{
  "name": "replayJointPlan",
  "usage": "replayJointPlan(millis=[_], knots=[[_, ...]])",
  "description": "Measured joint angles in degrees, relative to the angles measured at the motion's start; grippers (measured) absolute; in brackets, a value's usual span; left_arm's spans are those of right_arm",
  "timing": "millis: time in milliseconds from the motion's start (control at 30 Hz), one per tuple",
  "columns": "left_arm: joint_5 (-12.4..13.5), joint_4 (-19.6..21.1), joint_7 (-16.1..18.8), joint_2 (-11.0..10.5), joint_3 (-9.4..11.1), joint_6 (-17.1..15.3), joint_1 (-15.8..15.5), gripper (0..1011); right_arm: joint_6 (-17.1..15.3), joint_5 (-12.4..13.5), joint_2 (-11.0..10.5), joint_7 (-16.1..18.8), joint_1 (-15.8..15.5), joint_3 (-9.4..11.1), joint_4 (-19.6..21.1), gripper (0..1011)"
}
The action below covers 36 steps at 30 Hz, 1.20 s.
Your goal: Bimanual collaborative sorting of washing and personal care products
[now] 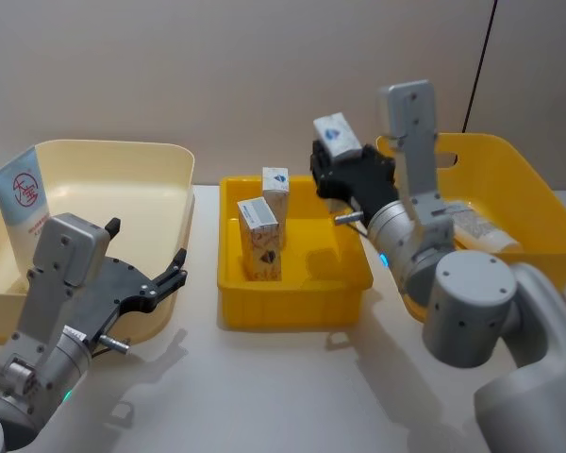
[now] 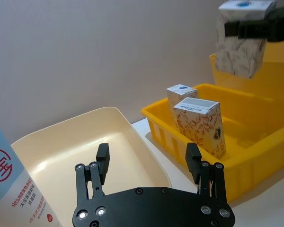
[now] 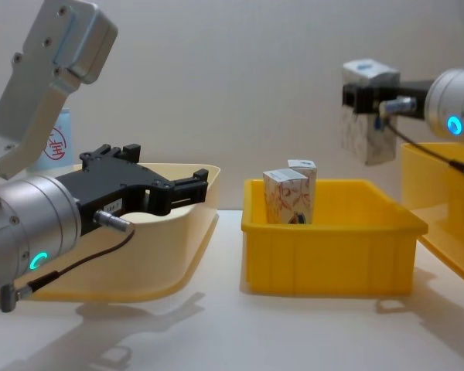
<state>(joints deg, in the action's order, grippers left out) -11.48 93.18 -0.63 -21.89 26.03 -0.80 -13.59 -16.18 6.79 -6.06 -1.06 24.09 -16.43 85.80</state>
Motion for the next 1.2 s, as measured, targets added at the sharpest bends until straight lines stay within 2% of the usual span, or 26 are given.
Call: replayJointPlan(millis=[467,933,1200], knots=[[0.0,0.0,0.0,0.0,0.0,0.0,0.0,1003,0.9,0.1,-1.8,0.2,-0.2,3.7,4.9,407],[0.0,0.0,0.0,0.0,0.0,0.0,0.0,1003,-0.7,-1.4,-3.4,-3.3,-3.5,8.7,9.5,407],[0.0,0.0,0.0,0.0,0.0,0.0,0.0,1003,-2.3,-2.0,-3.6,-5.0,-5.1,11.0,10.5,407]])
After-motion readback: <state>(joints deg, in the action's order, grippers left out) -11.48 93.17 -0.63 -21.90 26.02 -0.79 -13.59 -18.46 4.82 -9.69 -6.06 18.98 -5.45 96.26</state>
